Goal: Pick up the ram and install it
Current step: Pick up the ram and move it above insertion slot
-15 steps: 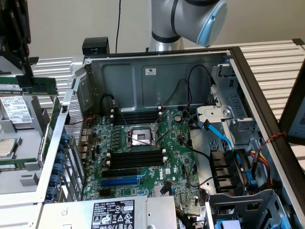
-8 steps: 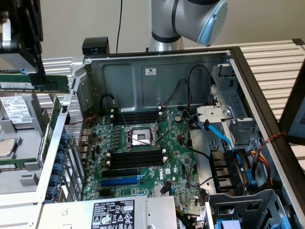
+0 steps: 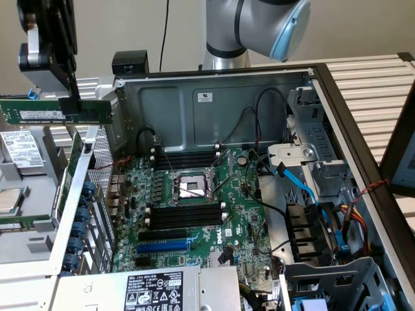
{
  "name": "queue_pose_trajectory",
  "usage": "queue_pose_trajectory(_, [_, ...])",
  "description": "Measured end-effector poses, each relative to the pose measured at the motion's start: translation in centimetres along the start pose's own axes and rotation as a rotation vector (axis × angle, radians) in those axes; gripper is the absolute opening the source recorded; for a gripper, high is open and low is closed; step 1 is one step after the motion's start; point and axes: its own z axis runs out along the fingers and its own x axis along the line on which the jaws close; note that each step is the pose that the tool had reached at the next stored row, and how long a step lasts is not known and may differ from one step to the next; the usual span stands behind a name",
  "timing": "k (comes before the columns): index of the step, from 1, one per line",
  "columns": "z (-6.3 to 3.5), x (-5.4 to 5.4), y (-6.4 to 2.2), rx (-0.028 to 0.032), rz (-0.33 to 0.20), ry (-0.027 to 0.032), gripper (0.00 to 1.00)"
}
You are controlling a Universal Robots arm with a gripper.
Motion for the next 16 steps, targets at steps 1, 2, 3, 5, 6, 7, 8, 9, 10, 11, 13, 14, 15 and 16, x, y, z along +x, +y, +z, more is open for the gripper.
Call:
queue_pose_trajectory(1, [-0.01,0.0,-0.22,0.0048,0.0,0.0002,0.13])
queue_pose_trajectory(2, [-0.02,0.0,-0.48,0.0089,-0.001,0.0004,0.13])
queue_pose_trajectory(3, [-0.04,0.0,-0.75,0.0126,-0.001,0.0006,0.13])
queue_pose_trajectory(5, [-0.05,0.0,-1.33,0.0196,-0.001,0.001,0.13])
queue_pose_trajectory(6, [-0.06,0.0,-1.64,0.022,-0.001,0.0017,0.13])
queue_pose_trajectory(7, [-0.08,0.0,-1.96,0.024,-0.001,0.0033,0.13])
queue_pose_trajectory(8, [-0.09,0.0,-2.31,0.0258,-0.001,0.0057,0.13])
queue_pose_trajectory(9, [-0.09,-0.1,-2.68,0.0274,-0.001,0.0086,0.13])
queue_pose_trajectory(10, [-0.1,-0.1,-3.06,0.0287,-0.001,0.0119,0.13])
queue_pose_trajectory(11, [-0.1,-0.1,-3.45,0.03,-0.001,0.0154,0.13])
queue_pose_trajectory(13, [-0.12,-0.2,-4.23,0.0327,-0.001,0.0217,0.13])
queue_pose_trajectory(14, [-0.13,-0.2,-4.61,0.0341,-0.001,0.0245,0.13])
queue_pose_trajectory(15, [-0.13,-0.2,-4.99,0.0355,-0.001,0.027,0.13])
queue_pose_trajectory(16, [-0.14,-0.3,-5.37,0.0367,-0.001,0.0299,0.13])
